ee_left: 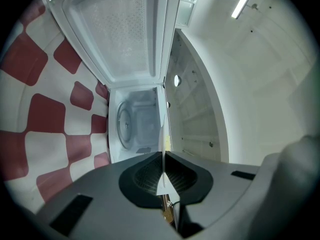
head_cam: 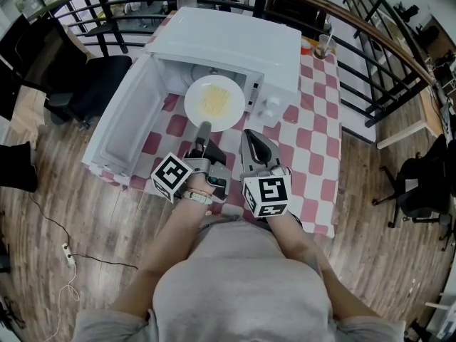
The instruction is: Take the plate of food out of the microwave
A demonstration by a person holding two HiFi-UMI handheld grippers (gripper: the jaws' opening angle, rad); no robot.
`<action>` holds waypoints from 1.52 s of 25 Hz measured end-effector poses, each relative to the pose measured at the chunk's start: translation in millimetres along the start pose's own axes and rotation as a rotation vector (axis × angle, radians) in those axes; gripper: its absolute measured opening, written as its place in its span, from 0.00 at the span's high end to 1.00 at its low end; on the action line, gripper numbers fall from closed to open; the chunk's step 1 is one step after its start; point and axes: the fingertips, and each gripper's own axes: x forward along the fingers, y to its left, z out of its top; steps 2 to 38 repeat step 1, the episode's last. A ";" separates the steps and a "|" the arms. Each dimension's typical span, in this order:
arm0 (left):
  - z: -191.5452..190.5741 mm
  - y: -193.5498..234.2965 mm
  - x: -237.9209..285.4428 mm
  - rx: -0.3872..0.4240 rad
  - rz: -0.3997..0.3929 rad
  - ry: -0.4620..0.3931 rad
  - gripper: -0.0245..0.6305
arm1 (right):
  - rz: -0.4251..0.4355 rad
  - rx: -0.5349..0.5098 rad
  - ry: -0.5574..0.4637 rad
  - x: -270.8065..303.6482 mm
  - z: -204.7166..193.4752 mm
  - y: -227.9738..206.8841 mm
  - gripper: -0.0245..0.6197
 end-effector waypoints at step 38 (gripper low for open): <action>-0.3 0.0 0.0 -0.001 0.001 0.001 0.94 | 0.000 0.000 -0.001 -0.1 0.3 -0.1 0.92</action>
